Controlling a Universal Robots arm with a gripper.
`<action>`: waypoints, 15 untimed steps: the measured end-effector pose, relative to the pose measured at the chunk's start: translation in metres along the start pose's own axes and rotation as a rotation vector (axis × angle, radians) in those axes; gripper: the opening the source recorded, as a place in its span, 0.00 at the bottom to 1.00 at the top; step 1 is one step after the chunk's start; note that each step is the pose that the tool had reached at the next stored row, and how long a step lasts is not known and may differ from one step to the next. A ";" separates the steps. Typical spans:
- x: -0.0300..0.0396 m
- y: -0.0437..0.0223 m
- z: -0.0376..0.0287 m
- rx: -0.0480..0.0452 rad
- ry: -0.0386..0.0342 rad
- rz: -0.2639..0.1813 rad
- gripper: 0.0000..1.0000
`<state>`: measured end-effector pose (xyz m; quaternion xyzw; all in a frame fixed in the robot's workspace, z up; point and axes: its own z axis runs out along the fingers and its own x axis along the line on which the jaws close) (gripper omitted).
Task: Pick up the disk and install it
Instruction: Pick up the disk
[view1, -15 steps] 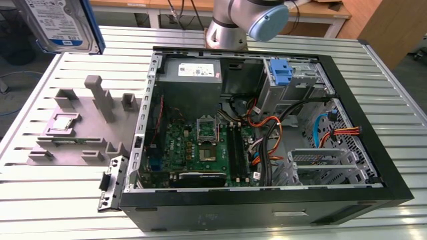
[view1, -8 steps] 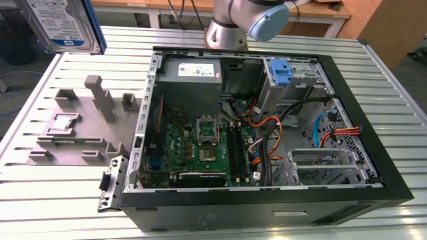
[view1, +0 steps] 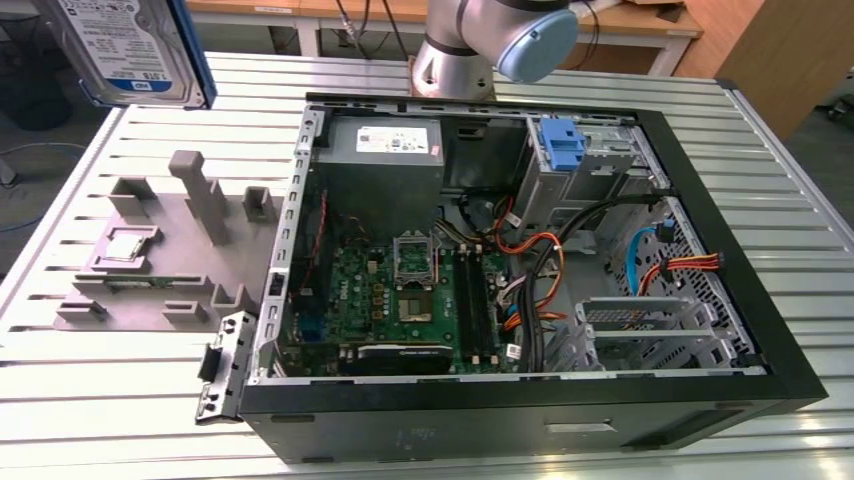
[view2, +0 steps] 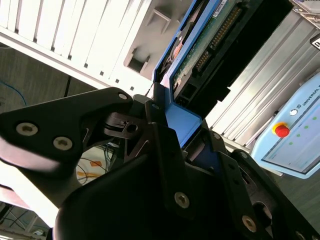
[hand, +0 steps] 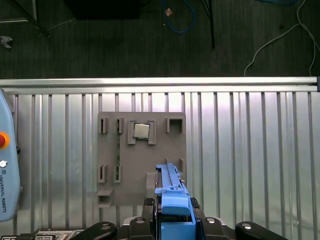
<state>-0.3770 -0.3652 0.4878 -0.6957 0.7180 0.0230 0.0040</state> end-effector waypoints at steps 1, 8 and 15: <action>0.0000 -0.0004 0.0000 0.0000 0.0000 0.000 0.37; -0.0001 -0.0035 -0.0001 0.0000 0.0000 0.000 0.37; -0.0002 -0.0067 -0.0002 0.0000 0.0000 0.000 0.37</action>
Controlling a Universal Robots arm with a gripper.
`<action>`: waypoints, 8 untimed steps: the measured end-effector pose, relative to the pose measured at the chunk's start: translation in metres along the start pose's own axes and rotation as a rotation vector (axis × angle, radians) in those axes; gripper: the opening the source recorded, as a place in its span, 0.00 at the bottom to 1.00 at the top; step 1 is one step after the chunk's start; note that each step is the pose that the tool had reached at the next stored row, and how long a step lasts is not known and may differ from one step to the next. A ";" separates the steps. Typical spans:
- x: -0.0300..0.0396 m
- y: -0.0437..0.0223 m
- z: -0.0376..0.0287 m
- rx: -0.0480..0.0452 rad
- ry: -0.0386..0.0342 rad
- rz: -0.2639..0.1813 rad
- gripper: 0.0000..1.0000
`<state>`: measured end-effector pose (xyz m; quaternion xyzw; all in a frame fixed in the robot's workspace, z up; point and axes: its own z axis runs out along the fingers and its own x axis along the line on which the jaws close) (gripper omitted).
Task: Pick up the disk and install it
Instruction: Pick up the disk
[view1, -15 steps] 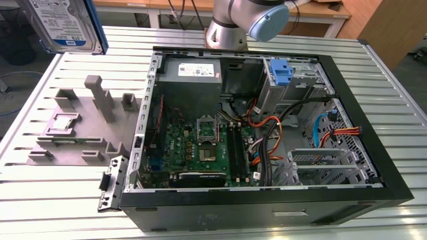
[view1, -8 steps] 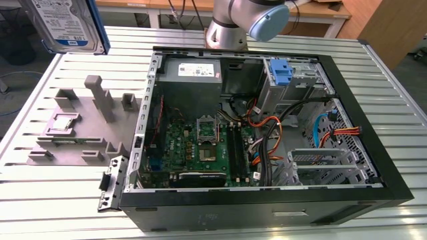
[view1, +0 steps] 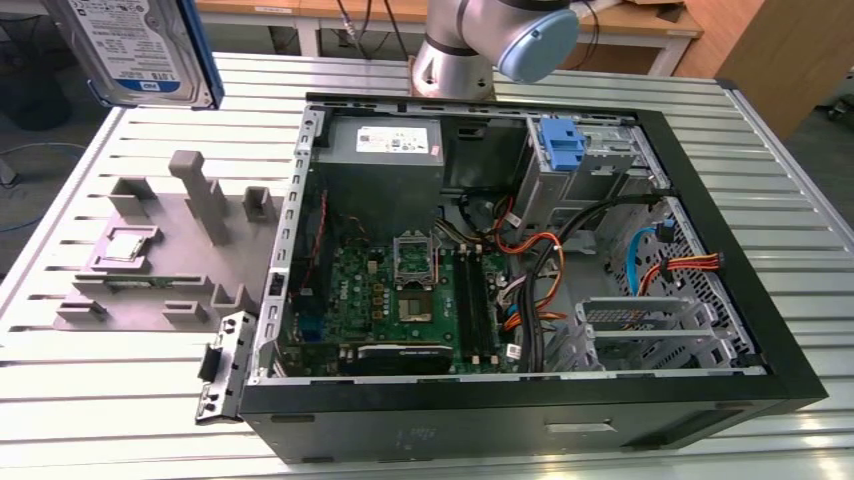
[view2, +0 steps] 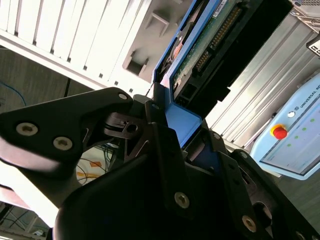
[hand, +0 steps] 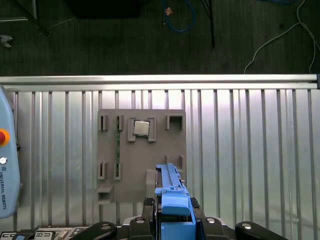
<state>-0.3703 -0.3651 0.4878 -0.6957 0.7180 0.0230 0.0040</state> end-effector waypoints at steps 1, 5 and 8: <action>0.0000 -0.0004 0.0000 0.0000 0.0000 0.000 0.37; -0.0001 -0.0021 -0.0001 0.0000 0.0000 0.000 0.37; -0.0001 -0.0033 -0.0001 -0.0001 0.0000 0.000 0.37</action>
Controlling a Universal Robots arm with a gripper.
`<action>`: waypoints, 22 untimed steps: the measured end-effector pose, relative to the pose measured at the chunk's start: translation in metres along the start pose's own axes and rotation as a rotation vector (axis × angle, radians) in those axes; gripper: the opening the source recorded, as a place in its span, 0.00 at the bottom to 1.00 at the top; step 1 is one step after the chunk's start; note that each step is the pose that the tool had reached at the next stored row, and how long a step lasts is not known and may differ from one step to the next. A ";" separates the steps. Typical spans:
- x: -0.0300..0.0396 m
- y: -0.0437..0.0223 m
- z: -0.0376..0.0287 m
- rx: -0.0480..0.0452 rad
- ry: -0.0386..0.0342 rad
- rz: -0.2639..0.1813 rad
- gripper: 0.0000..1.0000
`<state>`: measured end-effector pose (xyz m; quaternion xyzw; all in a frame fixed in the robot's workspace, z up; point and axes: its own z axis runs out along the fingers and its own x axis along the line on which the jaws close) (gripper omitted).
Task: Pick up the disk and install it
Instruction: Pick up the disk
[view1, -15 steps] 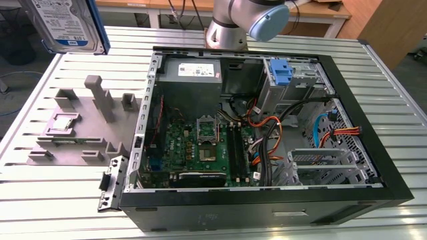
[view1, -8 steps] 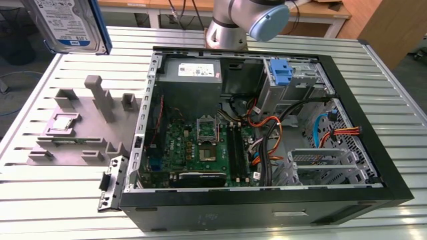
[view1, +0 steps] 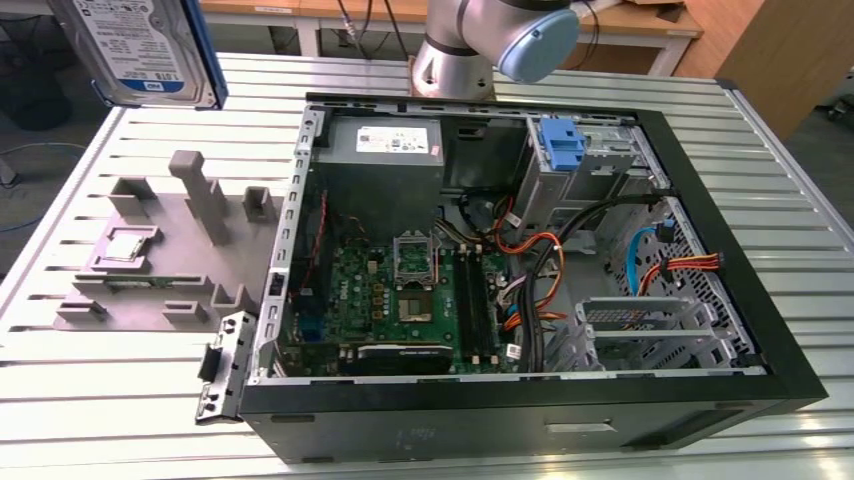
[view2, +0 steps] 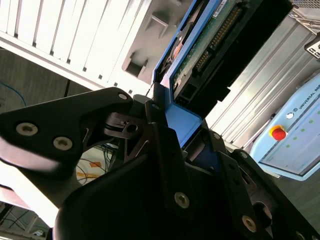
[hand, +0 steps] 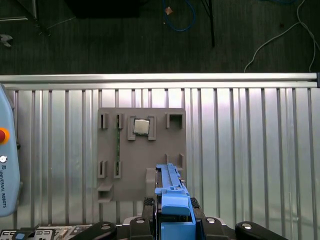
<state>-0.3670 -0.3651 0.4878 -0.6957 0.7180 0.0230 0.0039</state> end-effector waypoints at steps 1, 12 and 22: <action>0.0000 -0.0004 0.0000 0.0000 0.0000 0.000 0.37; -0.0001 -0.0048 -0.0001 0.0000 0.0000 0.000 0.37; -0.0002 -0.0080 -0.0002 0.0001 0.0000 0.000 0.37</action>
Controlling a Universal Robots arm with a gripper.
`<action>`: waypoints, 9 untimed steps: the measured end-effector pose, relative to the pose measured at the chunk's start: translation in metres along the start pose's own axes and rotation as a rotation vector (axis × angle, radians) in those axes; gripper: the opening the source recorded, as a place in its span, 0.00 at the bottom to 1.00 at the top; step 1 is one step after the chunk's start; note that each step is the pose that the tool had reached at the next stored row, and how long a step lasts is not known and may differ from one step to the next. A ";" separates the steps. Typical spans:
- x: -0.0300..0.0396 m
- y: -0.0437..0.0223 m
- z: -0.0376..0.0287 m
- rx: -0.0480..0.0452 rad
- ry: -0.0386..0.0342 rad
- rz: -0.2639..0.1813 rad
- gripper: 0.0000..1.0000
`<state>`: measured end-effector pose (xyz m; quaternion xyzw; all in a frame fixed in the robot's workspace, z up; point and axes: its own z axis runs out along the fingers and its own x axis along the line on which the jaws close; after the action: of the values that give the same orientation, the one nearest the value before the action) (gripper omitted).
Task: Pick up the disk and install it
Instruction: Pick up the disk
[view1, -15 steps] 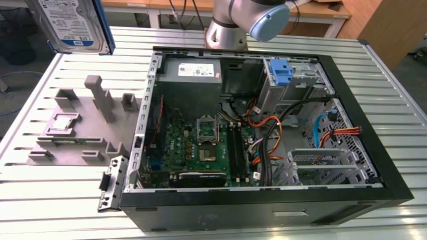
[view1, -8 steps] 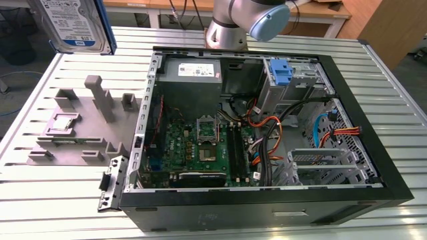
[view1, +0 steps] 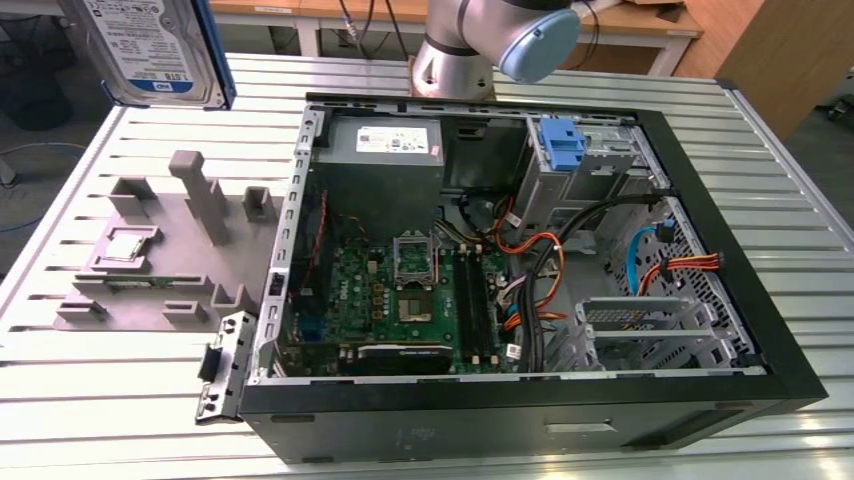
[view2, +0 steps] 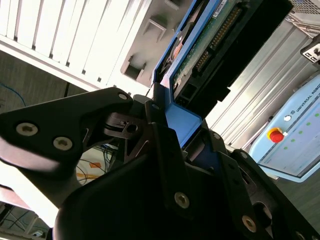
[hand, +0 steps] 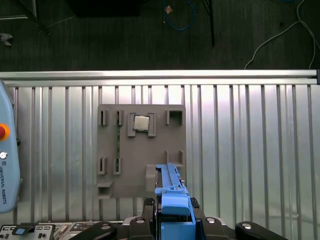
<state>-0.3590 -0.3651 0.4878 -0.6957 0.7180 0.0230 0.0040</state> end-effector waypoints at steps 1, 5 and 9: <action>0.0000 -0.0002 0.0000 -0.0001 0.0001 0.000 0.37; -0.0001 -0.0015 -0.0001 -0.0001 0.0000 0.000 0.37; 0.0019 -0.0029 -0.0002 -0.0001 0.0000 0.000 0.37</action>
<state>-0.3561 -0.3671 0.4878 -0.6957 0.7180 0.0230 0.0040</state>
